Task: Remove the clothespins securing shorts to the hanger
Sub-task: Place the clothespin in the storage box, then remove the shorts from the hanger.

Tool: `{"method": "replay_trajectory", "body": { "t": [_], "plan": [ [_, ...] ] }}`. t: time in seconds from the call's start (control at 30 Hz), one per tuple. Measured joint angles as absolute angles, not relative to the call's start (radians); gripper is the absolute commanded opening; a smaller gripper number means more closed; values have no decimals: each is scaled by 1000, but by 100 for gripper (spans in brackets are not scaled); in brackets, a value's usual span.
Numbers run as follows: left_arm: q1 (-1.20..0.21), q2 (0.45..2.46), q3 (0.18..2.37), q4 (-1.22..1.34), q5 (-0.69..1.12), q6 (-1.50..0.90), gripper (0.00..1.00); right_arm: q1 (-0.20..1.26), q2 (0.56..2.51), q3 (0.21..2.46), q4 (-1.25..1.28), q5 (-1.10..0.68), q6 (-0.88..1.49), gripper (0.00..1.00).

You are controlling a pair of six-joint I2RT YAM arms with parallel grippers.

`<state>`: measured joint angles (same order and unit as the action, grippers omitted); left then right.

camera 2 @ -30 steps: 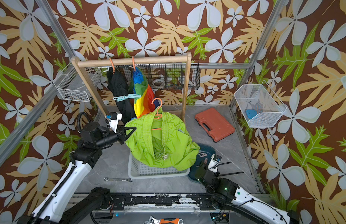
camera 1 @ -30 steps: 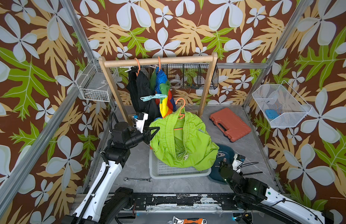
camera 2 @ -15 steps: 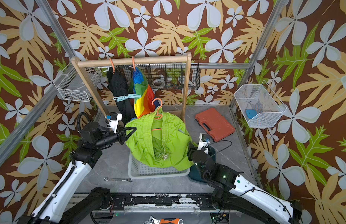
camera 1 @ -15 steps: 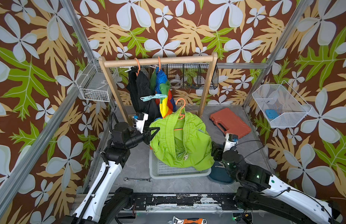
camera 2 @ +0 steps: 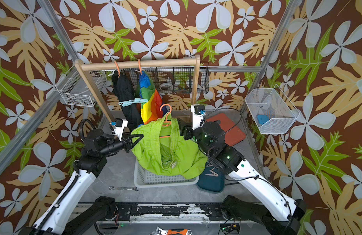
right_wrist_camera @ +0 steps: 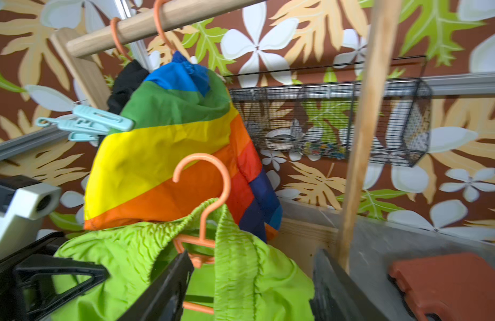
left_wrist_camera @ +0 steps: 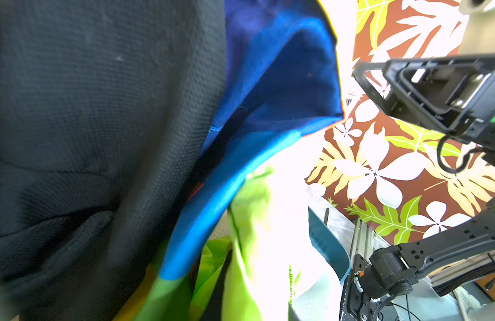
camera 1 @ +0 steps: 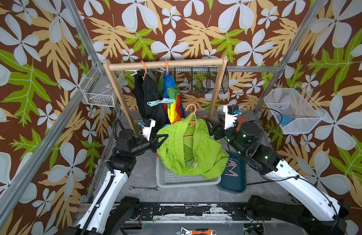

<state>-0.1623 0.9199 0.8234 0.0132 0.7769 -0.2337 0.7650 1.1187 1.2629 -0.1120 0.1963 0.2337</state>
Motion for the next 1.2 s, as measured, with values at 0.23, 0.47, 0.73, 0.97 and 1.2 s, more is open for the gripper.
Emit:
{"method": "replay_trajectory", "body": {
  "t": [0.23, 0.47, 0.73, 0.97, 1.2],
  "plan": [
    [-162, 920, 822, 27, 788, -237, 0, 747, 1202, 1313, -55, 67, 232, 68],
    [-162, 911, 814, 35, 793, -237, 0, 624, 1213, 1283, 3, -40, 291, 67],
    [-162, 911, 814, 42, 794, -237, 0, 617, 1271, 1294, 49, -135, 340, 64],
    [-162, 907, 812, 43, 800, -238, 0, 617, 1306, 1322, 59, -158, 351, 59],
    [-162, 897, 805, 53, 813, -242, 0, 616, 1360, 1353, 68, -172, 350, 42]
  ]
}}
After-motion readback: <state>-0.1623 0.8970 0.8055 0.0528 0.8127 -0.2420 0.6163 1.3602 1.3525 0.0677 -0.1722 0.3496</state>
